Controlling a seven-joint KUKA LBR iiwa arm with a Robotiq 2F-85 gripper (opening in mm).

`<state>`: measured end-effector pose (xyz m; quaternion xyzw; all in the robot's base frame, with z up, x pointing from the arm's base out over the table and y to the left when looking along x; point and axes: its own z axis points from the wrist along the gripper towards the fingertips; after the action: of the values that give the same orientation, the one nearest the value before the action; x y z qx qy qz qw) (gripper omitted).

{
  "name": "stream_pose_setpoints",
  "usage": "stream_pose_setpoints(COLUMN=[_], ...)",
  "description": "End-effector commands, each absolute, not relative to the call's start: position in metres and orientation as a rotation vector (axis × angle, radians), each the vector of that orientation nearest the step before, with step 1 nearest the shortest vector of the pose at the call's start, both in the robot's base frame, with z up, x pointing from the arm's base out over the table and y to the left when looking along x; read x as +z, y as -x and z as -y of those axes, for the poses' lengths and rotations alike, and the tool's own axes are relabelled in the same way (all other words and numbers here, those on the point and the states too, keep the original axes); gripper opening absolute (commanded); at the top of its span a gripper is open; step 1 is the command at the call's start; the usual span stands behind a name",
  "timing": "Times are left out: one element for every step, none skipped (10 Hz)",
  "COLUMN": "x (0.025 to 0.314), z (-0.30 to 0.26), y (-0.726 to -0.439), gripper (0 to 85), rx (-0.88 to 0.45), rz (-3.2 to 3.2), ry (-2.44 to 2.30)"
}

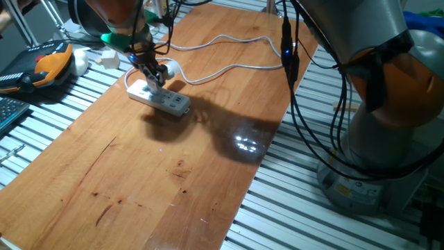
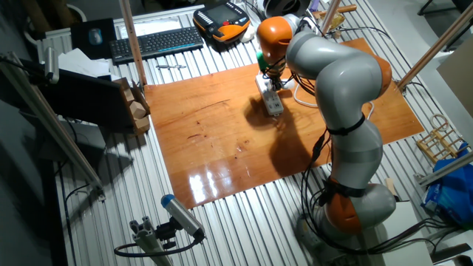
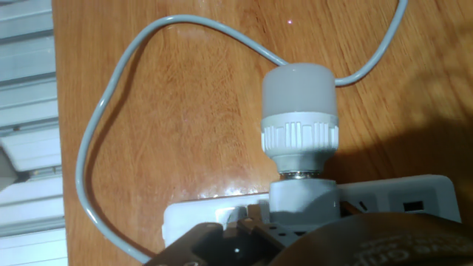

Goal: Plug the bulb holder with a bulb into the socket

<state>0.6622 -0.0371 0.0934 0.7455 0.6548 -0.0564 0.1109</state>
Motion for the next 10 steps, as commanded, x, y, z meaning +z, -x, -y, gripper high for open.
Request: stream_pose_setpoints(x=[0.098, 0.102, 0.104, 0.106, 0.110, 0.117, 0.126, 0.134, 0.139, 0.145], z=[0.037, 0.036, 0.036, 0.036, 0.036, 0.035, 0.034, 0.032, 0.032, 0.032], y=[-0.663, -0.661, -0.660, -0.658, -0.657, -0.656, -0.654, -0.653, -0.649, -0.647], gripper=[51.0, 51.0, 51.0, 51.0, 51.0, 51.0, 51.0, 51.0, 51.0, 34.0], rx=[-0.178, -0.189, -0.187, -0.185, -0.186, -0.185, -0.186, -0.197, -0.184, -0.157], rz=[-1.918, -1.914, -1.915, -1.921, -1.926, -1.937, -1.946, -1.954, -1.984, -2.022], ry=[-2.179, -2.166, -2.162, -2.151, -2.147, -2.147, -2.145, -2.134, -2.109, -2.094])
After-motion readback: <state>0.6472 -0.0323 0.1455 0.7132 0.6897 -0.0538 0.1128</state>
